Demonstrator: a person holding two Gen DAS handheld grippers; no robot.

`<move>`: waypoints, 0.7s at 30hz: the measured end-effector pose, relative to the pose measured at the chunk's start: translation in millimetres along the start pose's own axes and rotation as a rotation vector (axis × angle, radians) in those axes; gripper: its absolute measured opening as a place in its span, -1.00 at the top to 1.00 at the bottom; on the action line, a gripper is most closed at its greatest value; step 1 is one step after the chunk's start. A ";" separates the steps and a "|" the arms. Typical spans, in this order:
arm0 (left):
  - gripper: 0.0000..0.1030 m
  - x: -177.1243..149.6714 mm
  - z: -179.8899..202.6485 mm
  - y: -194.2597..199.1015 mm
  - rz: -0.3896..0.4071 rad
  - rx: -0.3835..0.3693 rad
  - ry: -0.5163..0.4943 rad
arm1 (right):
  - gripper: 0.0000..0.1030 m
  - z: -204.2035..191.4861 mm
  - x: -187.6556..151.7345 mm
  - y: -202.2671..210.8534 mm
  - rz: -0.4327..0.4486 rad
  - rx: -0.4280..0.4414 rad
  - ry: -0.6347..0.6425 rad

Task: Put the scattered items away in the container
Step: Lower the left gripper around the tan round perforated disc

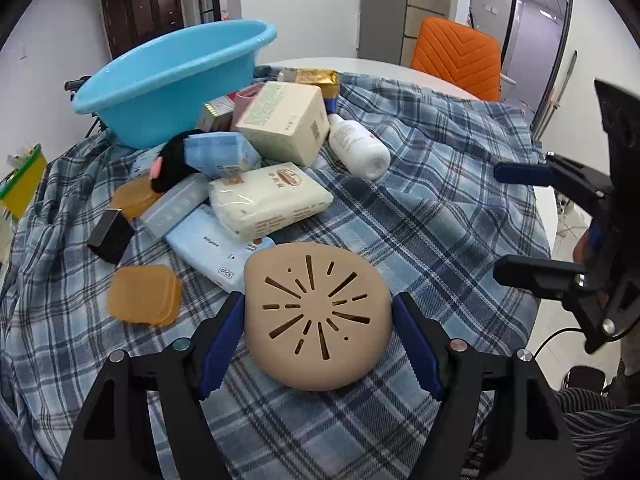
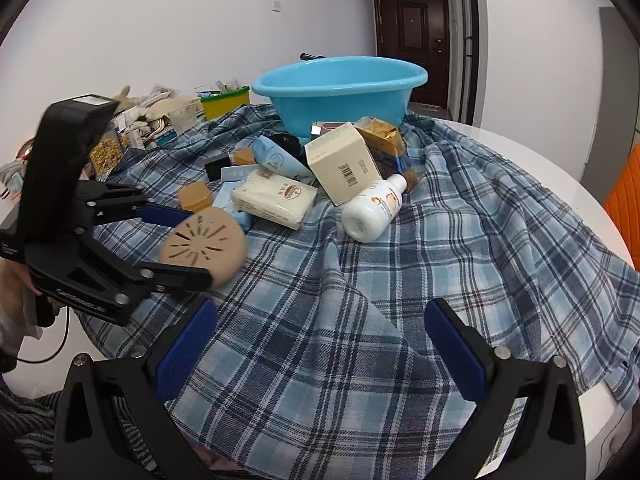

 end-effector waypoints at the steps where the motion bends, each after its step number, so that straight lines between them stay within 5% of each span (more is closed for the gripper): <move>1: -0.49 -0.5 -3.1 3.7 0.009 0.004 0.012 | -1.00 0.4 0.3 0.0 0.001 -0.001 -0.003; 9: -0.48 -13.7 -30.4 18.6 0.036 0.049 0.119 | -1.00 -1.6 3.6 -4.7 0.013 0.006 -0.036; 21: -0.59 -32.8 -26.7 6.0 0.032 0.065 0.094 | -1.00 -6.9 0.3 -10.3 -0.004 0.010 -0.032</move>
Point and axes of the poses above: each gripper's, at about its wrist camera, not at the fingertips, and y roughly against the way its jaws point, z to its right, x to its top, the point moved 7 cm from there along -y, roughly the way its jaws point, and after that the axes turned 1 degree about z, right-handed, at the moved point
